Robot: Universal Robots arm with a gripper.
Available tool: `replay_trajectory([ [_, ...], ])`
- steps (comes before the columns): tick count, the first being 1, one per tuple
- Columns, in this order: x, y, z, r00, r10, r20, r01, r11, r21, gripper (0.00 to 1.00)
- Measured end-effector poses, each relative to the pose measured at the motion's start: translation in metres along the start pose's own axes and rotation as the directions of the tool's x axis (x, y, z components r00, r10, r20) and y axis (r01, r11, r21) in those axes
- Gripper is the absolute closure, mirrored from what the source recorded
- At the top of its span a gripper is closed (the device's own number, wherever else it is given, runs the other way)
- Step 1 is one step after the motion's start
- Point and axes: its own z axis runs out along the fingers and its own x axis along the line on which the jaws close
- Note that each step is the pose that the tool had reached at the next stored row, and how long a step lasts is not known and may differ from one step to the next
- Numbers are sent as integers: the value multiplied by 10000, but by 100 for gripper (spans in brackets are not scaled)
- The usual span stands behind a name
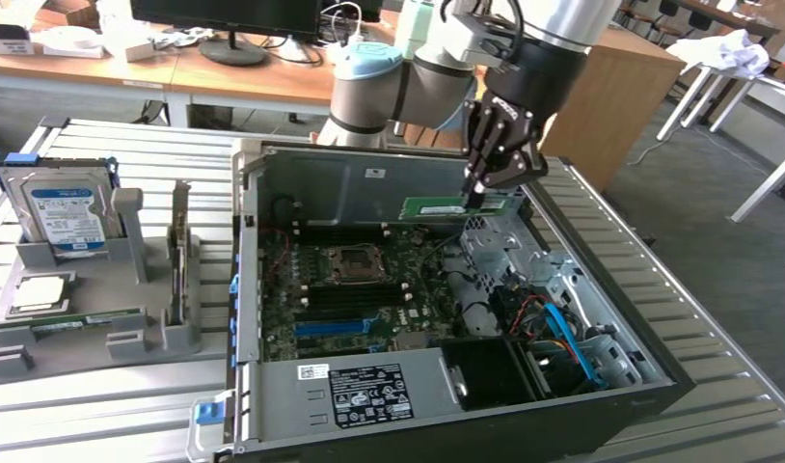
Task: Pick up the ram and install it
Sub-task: 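Pick up the ram and move it above insertion slot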
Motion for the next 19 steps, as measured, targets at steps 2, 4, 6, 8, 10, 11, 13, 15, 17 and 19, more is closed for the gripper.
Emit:
replay_trajectory([
  [2, 4, -57, -3, 10000, 0, 0, 0, 10000, -4, 87],
  [4, 8, -112, -6, 10000, -2, 1, 2, 10000, -6, 87],
  [6, 11, -151, -8, 10000, 0, 2, 0, 10000, -6, 87],
  [8, 12, -171, -9, 10000, -2, 1, 2, 10000, -7, 87],
  [10, 13, -180, -10, 10000, -3, 1, 3, 10000, -7, 87],
  [11, 13, -180, -10, 10000, -2, 1, 2, 10000, -7, 87],
  [13, 13, -180, -10, 10000, -3, 1, 3, 10000, -7, 87],
  [15, 13, -180, -10, 10000, -5, 1, 5, 10000, -6, 87],
  [17, 13, -180, -10, 10000, -6, 1, 6, 10000, -7, 87],
  [19, 13, -180, -10, 10000, -6, 1, 6, 10000, -7, 87],
])
